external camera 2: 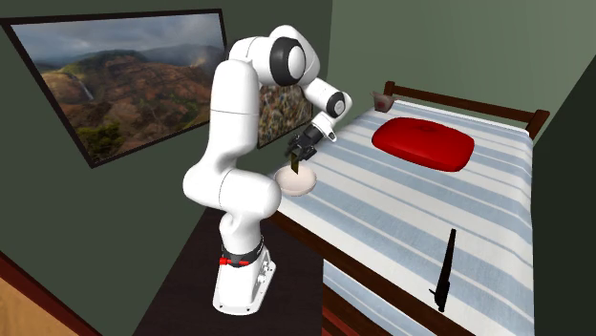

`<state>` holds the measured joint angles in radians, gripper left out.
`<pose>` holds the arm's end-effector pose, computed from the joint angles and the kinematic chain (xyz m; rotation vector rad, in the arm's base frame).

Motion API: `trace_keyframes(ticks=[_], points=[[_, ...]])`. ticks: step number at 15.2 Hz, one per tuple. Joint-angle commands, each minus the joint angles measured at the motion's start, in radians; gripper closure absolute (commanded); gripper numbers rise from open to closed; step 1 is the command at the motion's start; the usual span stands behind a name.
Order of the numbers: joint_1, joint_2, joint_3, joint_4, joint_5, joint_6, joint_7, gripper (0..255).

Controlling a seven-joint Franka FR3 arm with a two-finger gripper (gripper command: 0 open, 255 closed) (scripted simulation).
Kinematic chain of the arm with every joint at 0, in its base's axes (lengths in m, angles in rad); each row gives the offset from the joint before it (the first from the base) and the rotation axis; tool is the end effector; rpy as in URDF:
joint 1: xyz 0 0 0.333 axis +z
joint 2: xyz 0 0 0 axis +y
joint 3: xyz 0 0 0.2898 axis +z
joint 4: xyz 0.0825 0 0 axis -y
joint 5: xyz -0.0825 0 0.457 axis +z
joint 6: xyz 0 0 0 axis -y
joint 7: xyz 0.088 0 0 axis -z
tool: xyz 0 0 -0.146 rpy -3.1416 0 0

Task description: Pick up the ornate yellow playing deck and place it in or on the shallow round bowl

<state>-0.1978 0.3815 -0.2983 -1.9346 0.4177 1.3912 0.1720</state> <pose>0.4879 -0.1977 0.1757 -2.2667 0.9945 1.1050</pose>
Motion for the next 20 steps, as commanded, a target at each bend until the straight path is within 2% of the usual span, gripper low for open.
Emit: trace_keyframes(ticks=[1,6,13,14,19,20], points=[[-0.001,0.015,0.001,-0.005,0.002,0.018,-0.01,255],[-0.003,0.062,0.007,-0.013,0.012,0.065,-0.033,255],[-0.003,0.062,0.007,-0.013,0.012,0.065,-0.033,255],[-0.003,0.062,0.007,-0.013,0.012,0.065,-0.033,0],[-0.003,0.062,0.007,-0.013,0.012,0.065,-0.033,0],[-0.013,0.074,0.004,0.03,0.008,0.034,-0.03,0]])
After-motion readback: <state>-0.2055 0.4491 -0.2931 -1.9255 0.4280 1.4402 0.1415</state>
